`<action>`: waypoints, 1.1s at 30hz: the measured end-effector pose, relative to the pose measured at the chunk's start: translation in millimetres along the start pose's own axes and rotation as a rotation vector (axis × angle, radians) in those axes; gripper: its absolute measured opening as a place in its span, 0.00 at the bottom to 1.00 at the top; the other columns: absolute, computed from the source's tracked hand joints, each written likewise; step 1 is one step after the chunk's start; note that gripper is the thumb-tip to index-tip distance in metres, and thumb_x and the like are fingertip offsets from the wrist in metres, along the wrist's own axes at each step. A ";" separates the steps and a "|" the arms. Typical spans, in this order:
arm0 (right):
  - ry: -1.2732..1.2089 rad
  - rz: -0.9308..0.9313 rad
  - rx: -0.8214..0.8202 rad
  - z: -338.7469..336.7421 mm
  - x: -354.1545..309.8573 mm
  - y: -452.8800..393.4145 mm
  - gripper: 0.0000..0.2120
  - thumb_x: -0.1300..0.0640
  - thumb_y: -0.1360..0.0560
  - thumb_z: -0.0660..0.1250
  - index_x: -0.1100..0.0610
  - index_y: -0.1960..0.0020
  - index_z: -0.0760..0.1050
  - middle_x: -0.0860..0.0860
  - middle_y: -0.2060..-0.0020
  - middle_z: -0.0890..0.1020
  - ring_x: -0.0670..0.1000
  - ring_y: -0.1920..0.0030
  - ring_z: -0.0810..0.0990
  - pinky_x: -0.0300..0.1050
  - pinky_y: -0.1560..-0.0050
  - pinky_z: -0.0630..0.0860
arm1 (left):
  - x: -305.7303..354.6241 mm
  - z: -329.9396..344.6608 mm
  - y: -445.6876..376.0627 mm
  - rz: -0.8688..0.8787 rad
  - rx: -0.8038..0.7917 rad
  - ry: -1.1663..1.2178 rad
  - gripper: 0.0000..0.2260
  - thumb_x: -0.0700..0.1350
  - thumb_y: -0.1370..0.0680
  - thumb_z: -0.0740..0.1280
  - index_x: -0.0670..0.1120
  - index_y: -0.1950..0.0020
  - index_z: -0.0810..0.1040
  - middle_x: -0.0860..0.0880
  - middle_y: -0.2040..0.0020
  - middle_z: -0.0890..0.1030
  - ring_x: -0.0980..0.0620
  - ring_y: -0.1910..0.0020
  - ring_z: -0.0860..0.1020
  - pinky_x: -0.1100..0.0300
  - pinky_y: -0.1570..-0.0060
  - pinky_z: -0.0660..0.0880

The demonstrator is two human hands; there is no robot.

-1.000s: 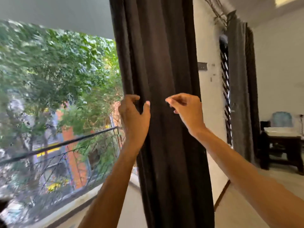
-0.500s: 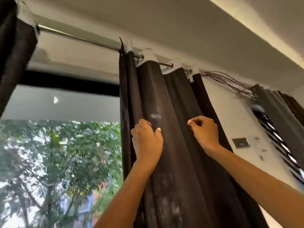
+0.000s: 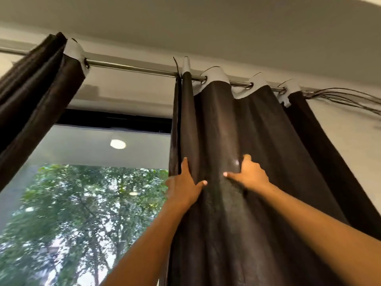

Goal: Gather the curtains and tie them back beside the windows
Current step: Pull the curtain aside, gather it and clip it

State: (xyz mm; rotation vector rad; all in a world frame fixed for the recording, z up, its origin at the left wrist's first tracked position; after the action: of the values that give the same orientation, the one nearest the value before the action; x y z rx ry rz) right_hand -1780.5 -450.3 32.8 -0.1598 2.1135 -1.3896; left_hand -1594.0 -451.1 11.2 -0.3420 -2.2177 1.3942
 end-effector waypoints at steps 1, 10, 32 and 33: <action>0.023 -0.028 -0.002 7.2 -3.1 -5.9 0.29 0.47 0.28 0.71 0.59 0.34 0.65 0.59 0.39 0.76 0.63 0.38 0.74 0.53 0.43 0.72 | 1.4 4.0 -2.1 0.065 -0.018 0.036 0.45 0.61 0.28 0.69 0.52 0.23 0.42 0.39 0.31 0.70 0.38 0.33 0.68 0.46 0.34 0.66; -0.119 -0.555 -0.307 17.4 -32.1 -37.5 0.10 0.65 0.24 0.61 0.62 0.48 0.80 0.61 0.53 0.82 0.52 0.52 0.77 0.41 0.56 0.69 | 39.7 48.6 -22.8 0.191 0.105 0.059 0.43 0.53 0.35 0.75 0.40 0.28 0.59 0.40 0.37 0.74 0.40 0.39 0.74 0.49 0.44 0.73; 0.168 -0.678 -0.021 9.7 -54.3 -67.4 0.20 0.57 0.23 0.61 0.50 0.31 0.70 0.60 0.30 0.68 0.64 0.29 0.64 0.60 0.31 0.59 | -3.5 49.9 -28.2 0.380 0.157 -0.268 0.40 0.26 0.33 0.67 0.36 0.25 0.52 0.32 0.33 0.69 0.34 0.52 0.79 0.48 0.56 0.77; 0.259 -0.636 0.104 4.9 -43.3 -76.1 0.21 0.50 0.23 0.63 0.47 0.31 0.69 0.60 0.26 0.61 0.66 0.27 0.56 0.66 0.29 0.51 | -6.5 49.1 -30.4 0.388 0.168 -0.271 0.40 0.27 0.33 0.67 0.37 0.25 0.50 0.32 0.32 0.68 0.33 0.49 0.78 0.47 0.54 0.77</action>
State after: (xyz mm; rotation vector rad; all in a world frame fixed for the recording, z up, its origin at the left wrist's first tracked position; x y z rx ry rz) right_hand -1759.1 -470.4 115.4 -0.6914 2.2978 -1.9646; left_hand -1613.0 -505.5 19.2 -0.5773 -2.3079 1.9179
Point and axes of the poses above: each hand's wrist, its own y-axis away from the middle knuckle, its own z-axis out of the palm, x = y × z, the point moved 3 cm from there along -y, towards the middle knuckle
